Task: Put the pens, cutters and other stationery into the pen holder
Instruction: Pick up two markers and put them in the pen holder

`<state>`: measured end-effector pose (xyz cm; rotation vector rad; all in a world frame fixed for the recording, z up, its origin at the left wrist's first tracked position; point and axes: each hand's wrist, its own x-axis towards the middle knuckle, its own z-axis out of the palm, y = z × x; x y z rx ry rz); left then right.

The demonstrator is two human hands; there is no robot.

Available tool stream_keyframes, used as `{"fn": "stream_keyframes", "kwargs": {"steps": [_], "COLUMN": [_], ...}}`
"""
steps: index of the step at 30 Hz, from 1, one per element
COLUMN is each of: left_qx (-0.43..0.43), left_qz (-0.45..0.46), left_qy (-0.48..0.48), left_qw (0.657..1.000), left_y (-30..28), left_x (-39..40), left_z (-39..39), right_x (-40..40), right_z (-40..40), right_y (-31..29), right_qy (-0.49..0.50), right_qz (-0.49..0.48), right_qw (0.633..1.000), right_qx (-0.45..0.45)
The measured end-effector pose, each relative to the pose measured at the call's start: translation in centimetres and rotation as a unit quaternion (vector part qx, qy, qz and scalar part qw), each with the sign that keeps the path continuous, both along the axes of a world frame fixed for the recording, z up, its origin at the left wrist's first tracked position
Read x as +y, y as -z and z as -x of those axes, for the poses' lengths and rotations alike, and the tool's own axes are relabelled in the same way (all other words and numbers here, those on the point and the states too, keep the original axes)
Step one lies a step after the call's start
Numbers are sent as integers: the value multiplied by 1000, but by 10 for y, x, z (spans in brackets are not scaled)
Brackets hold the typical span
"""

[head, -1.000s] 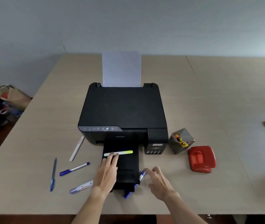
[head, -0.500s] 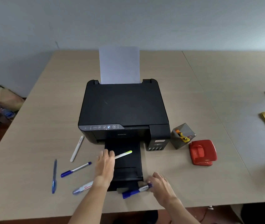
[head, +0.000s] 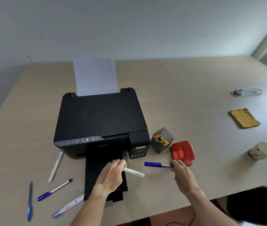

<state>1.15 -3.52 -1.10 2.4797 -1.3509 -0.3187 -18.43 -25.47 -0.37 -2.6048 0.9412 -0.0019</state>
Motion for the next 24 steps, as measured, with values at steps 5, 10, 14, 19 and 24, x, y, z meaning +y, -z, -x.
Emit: {"fn": "stream_keyframes", "kwargs": {"steps": [5,10,14,19,24], "left_qx": [7,25,26,-10,-62], "left_qz": [58,83,107,130,130], "left_qy": [39,36,44,47,22], "left_qw": [998,996,993,990,989], "left_y": [-17,-35,-50,-73,-84], "left_x": [-47,-72,-90,-121,-148], "left_z": [6,4,3,-10,-25], "right_x": [-37,-71,-87,-95,-99], "right_z": [8,-15,-39,-52,-45], "right_y": [-33,-50,-56,-54,-35], "right_qy": [57,75,43,29,63], "right_qz": [47,46,46,-3,-29], "right_qw": [997,996,997,999,997], "right_qx": [-30,-28,-39,-42,-20]}}
